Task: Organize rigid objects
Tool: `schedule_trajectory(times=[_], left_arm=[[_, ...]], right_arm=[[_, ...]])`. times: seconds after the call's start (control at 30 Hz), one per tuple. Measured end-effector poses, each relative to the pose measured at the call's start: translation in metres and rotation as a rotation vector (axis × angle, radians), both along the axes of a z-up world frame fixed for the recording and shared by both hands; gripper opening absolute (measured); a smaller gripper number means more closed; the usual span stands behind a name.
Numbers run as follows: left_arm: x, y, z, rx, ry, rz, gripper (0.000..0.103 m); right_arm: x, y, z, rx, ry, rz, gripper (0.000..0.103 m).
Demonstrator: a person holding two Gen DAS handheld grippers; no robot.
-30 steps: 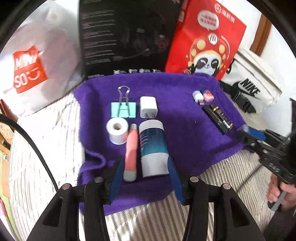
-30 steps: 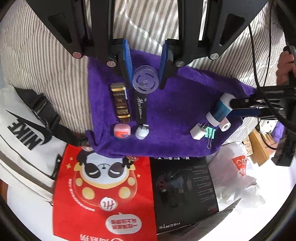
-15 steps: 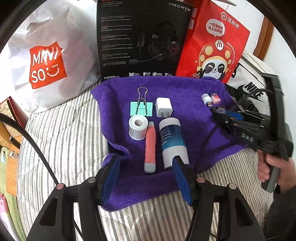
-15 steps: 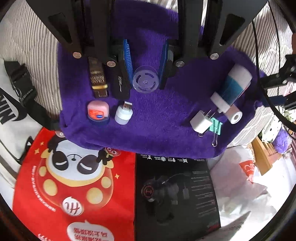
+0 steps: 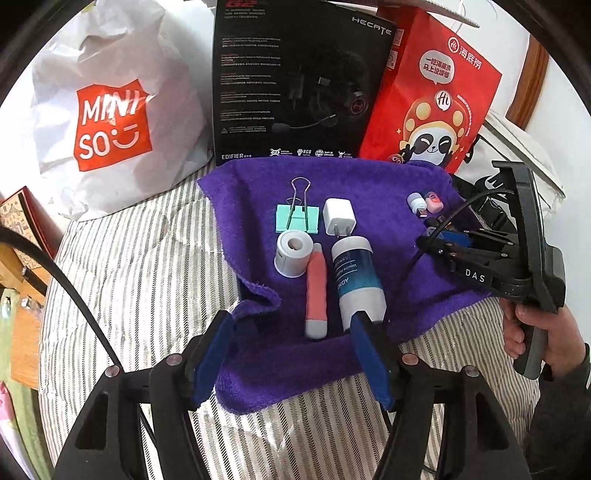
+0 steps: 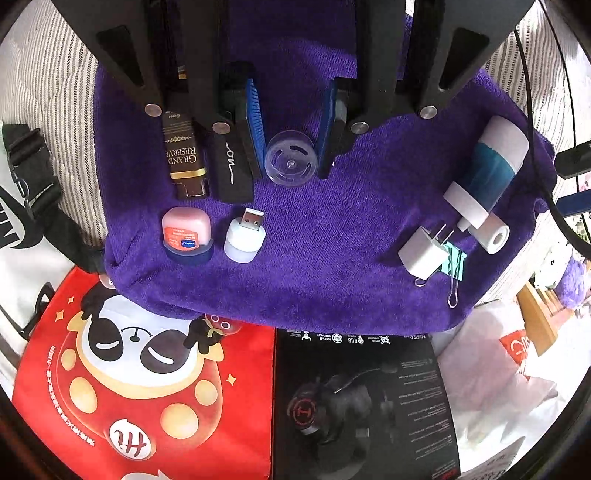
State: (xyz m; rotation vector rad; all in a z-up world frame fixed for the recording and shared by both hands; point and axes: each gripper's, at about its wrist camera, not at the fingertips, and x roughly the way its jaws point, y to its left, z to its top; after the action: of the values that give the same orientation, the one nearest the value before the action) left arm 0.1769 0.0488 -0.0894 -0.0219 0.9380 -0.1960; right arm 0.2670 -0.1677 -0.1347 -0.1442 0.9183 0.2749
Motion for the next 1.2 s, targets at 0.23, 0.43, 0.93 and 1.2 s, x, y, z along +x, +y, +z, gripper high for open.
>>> schedule_trajectory(times=[0.23,0.43,0.93,1.2], left_arm=[[-0.013,0.003,0.003,0.013,-0.003,0.020,0.068],[-0.032,-0.011,0.014,0.032,-0.021,0.030,0.080],[-0.089,-0.043,0.042,-0.022,-0.051,0.123,0.103],[-0.108,-0.053,0.047,0.048,-0.051,0.140,0.103]], right_arm=[[-0.015,0.004,-0.003,-0.014,0.000,0.018,0.048],[-0.043,-0.004,0.021,-0.016,-0.028,-0.036,0.074],[-0.144,-0.026,0.078,0.042,-0.079,-0.168,0.103],[-0.180,-0.046,0.085,0.023,-0.071,-0.270,0.103]])
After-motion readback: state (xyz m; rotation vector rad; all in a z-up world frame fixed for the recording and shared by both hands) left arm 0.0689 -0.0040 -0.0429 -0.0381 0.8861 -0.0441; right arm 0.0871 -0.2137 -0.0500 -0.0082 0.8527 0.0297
